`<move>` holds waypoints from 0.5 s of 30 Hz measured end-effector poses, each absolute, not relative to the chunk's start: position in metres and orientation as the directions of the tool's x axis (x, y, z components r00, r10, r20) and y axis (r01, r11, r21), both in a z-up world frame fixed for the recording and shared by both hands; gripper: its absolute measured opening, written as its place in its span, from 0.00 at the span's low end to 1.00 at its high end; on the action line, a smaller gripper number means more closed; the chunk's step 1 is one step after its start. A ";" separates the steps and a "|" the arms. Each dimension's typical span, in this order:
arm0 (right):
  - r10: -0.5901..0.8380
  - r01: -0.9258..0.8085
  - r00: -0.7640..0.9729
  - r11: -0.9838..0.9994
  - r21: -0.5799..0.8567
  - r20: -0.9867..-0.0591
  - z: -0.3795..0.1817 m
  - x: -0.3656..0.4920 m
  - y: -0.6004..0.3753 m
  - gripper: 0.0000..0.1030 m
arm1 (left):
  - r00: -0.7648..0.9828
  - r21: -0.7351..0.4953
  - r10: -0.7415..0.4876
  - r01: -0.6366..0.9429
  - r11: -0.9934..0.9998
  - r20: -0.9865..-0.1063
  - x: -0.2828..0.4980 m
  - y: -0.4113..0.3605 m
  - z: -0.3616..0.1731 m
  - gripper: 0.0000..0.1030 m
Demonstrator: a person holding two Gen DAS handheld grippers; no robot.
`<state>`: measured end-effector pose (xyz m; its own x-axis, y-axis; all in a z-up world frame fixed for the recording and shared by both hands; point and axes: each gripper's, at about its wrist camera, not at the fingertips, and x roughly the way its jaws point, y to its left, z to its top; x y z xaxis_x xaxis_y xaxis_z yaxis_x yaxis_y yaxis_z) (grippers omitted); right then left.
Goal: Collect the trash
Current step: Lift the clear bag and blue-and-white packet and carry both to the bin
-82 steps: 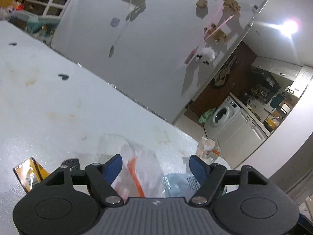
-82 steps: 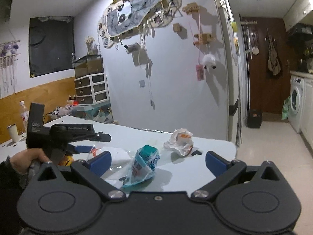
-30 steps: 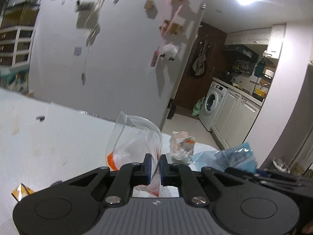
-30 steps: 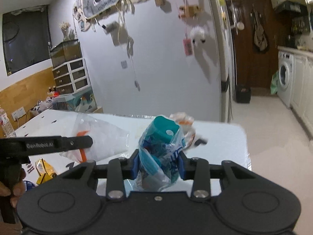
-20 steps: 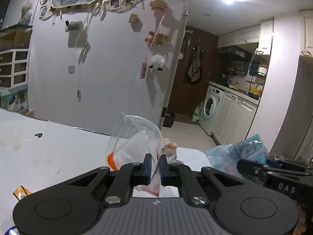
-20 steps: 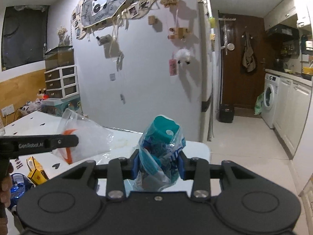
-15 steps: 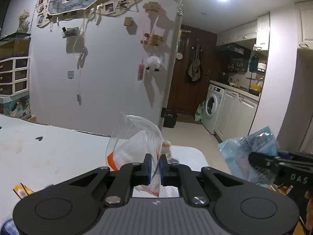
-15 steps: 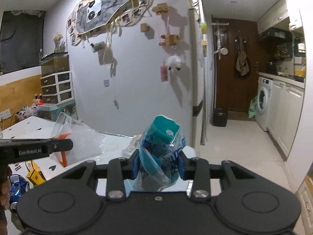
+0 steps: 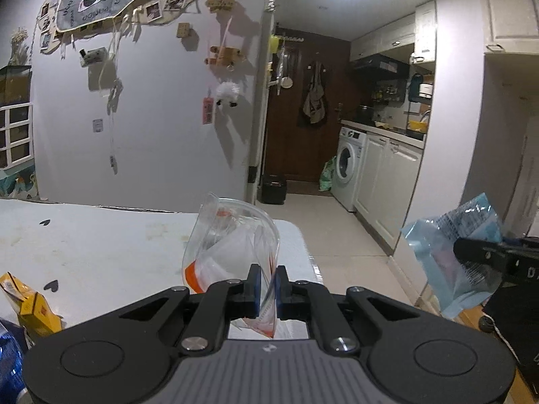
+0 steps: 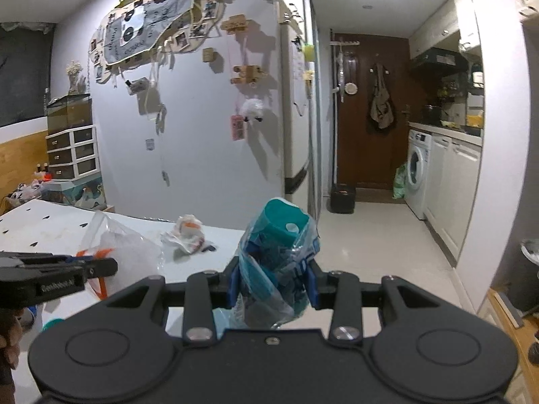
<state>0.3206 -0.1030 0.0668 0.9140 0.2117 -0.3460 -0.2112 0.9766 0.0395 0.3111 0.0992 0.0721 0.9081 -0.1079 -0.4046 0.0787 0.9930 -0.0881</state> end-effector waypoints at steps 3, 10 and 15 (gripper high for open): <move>0.196 -0.189 0.917 0.980 0.055 -0.346 0.064 0.309 -0.121 0.38 | 0.906 -0.079 -0.119 0.095 0.992 -0.406 0.301 0.083 0.074 0.08; 0.162 -0.141 0.924 0.986 0.085 -0.346 0.059 0.281 -0.159 0.38 | 0.896 -0.037 -0.149 0.147 0.988 -0.419 0.278 0.039 0.074 0.08; 0.145 -0.117 0.929 0.988 0.102 -0.340 0.059 0.261 -0.184 0.38 | 0.887 -0.023 -0.174 0.182 0.983 -0.427 0.264 0.006 0.073 0.08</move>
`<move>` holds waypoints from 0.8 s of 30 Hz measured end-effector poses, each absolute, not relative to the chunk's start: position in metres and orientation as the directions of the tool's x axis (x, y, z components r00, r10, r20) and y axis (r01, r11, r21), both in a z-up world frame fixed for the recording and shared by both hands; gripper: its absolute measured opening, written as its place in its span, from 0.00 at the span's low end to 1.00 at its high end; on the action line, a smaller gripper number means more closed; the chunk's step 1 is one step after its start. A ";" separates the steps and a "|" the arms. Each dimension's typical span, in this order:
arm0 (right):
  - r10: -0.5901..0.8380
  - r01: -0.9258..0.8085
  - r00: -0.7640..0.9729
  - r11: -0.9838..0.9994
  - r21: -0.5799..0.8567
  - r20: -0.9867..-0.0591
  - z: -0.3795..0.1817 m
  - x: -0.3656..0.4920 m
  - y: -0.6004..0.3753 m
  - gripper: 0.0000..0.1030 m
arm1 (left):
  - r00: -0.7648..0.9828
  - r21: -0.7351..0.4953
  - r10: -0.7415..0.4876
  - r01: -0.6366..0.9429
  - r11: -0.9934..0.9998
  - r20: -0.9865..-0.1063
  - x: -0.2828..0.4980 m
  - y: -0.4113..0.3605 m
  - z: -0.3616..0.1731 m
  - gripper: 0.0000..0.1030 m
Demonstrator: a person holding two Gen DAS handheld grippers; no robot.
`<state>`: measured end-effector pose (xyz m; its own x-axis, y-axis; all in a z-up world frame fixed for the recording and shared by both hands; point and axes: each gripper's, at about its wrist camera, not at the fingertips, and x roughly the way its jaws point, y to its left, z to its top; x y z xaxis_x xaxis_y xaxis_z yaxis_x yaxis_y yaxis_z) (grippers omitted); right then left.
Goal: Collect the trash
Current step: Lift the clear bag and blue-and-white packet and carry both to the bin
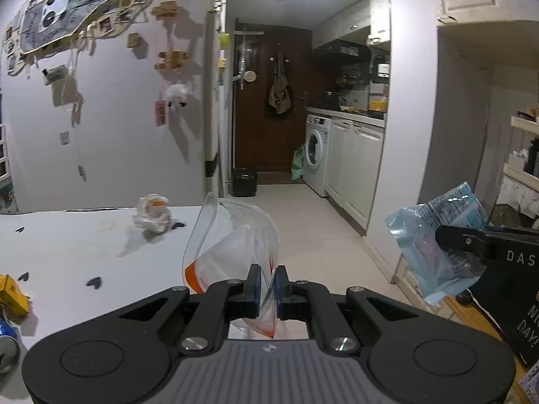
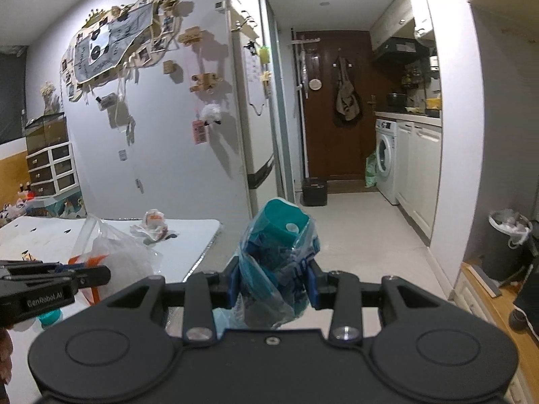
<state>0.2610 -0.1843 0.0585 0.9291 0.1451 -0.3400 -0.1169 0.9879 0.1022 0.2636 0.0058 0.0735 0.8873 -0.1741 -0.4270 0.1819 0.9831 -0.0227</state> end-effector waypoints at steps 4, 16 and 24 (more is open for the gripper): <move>0.128 -0.097 0.932 0.989 0.109 -0.338 0.056 0.246 -0.204 0.38 | 0.880 -0.011 -0.196 0.212 0.977 -0.433 0.252 -0.023 0.071 0.08; 0.055 -0.011 0.910 0.994 0.108 -0.411 0.012 0.224 -0.255 0.38 | 0.822 -0.045 -0.279 0.297 0.954 -0.497 0.245 -0.098 0.038 0.08; -0.026 0.080 0.861 0.993 0.084 -0.508 -0.040 0.236 -0.281 0.38 | 0.746 -0.076 -0.293 0.312 0.947 -0.597 0.267 -0.122 -0.022 0.08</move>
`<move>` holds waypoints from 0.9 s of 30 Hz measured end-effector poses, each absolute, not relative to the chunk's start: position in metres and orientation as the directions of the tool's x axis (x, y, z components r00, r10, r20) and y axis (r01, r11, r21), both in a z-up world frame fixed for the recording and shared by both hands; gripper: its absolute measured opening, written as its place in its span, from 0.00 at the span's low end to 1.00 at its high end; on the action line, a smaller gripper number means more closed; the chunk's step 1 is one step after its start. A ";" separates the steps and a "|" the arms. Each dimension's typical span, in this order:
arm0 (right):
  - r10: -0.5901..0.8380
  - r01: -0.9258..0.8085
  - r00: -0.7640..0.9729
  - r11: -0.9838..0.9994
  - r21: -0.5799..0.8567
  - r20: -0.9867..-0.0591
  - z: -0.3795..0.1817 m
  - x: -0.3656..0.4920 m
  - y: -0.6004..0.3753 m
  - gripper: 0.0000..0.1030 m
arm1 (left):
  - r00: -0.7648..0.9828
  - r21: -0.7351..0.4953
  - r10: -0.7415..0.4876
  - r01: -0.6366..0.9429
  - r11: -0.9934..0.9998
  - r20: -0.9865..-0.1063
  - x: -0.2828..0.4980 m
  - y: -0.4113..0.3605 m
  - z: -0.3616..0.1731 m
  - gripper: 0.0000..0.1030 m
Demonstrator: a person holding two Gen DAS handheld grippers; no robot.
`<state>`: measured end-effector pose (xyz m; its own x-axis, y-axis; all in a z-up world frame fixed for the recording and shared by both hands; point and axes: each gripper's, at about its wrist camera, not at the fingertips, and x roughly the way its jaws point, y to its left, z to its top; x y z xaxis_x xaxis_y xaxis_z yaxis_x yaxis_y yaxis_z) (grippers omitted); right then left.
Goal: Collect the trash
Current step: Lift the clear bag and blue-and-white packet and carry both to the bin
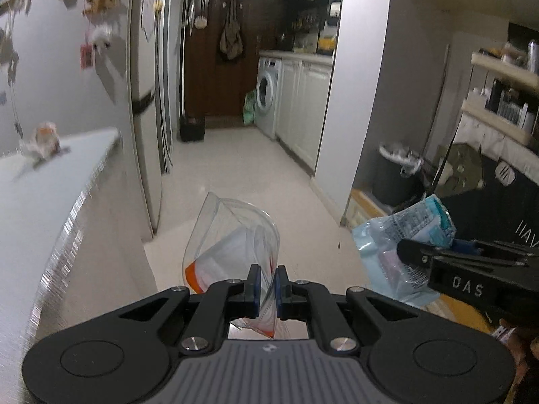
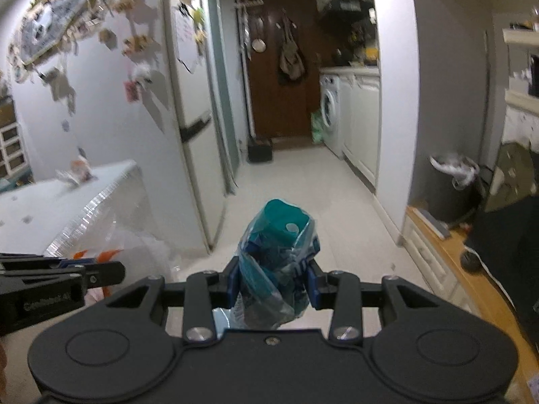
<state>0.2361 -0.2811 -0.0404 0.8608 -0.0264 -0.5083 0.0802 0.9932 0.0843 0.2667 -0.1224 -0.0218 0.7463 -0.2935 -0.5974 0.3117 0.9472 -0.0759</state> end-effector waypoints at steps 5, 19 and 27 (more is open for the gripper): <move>-0.041 0.103 0.820 0.992 0.077 -0.571 -0.072 0.249 -0.290 0.38 | 0.695 -0.118 -0.301 0.299 0.947 -0.653 0.283 -0.121 -0.064 0.08; 0.012 0.075 0.661 0.994 0.082 -0.751 -0.157 0.301 -0.298 0.38 | 0.559 -0.093 -0.253 0.298 0.950 -0.790 0.339 -0.125 -0.151 0.08; 0.003 0.091 0.561 0.994 0.065 -0.828 -0.195 0.324 -0.301 0.39 | 0.456 -0.099 -0.240 0.311 0.945 -0.857 0.362 -0.132 -0.199 0.08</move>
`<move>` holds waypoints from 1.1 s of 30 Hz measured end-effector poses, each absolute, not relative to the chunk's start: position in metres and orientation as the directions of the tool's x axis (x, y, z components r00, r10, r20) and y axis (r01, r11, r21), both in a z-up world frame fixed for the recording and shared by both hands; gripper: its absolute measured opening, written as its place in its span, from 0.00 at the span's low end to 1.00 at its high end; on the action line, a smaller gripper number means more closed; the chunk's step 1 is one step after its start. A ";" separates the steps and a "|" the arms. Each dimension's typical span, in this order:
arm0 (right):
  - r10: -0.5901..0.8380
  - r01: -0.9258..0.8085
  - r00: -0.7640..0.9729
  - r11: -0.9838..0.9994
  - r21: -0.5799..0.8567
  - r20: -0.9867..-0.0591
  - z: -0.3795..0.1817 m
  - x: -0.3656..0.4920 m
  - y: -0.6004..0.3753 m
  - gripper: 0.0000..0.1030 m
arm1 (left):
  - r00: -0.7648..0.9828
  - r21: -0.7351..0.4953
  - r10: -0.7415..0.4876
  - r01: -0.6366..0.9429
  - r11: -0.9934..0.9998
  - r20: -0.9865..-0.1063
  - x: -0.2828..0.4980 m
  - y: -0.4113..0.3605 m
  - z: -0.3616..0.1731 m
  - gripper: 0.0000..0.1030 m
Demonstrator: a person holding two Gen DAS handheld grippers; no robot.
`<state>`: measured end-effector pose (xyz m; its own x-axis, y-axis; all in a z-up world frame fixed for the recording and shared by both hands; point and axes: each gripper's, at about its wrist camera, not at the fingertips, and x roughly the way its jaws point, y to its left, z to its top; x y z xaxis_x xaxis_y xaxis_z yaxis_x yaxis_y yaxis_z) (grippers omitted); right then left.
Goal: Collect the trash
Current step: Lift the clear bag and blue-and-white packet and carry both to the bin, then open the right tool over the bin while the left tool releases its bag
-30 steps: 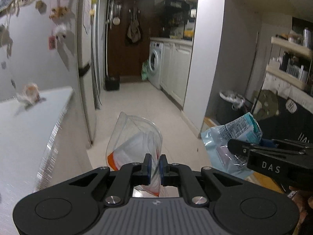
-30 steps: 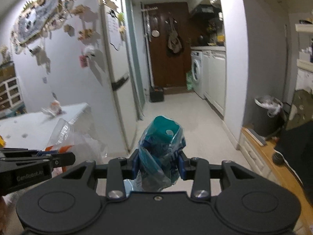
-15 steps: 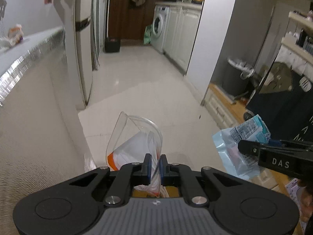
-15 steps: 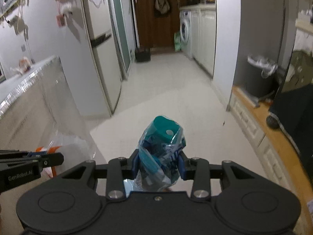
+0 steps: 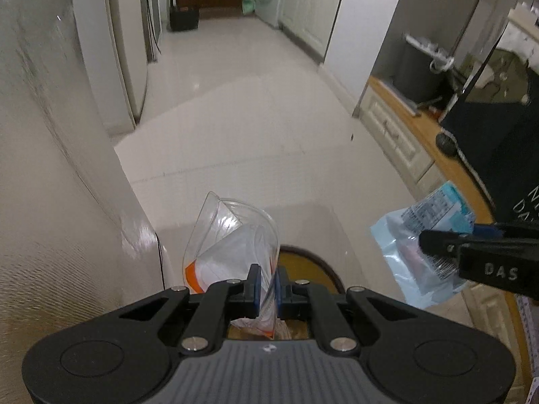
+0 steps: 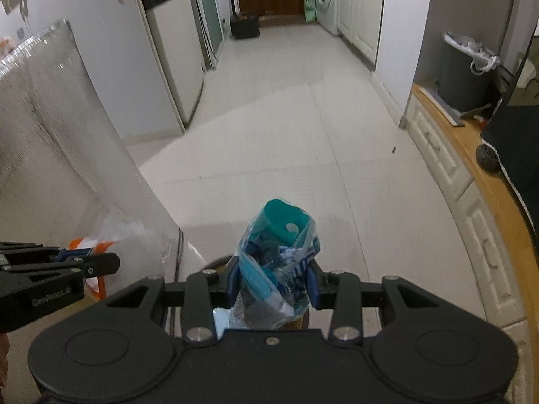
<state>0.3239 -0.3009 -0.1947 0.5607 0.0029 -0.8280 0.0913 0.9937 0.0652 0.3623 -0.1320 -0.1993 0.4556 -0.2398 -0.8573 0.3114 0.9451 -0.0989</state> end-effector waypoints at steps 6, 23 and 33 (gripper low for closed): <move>-0.022 0.070 0.505 0.997 0.016 -0.863 -0.217 0.334 -0.300 0.39 | 0.413 -0.023 -0.193 0.383 0.924 -0.890 0.375 -0.147 -0.236 0.09; 0.003 0.016 0.381 1.000 0.010 -0.925 -0.264 0.355 -0.291 0.39 | 0.351 0.008 -0.179 0.470 0.883 -0.919 0.399 -0.165 -0.301 0.19; -0.003 0.022 0.336 1.000 0.005 -0.942 -0.282 0.364 -0.291 0.39 | 0.292 -0.002 -0.141 0.431 0.903 -0.946 0.403 -0.153 -0.317 0.47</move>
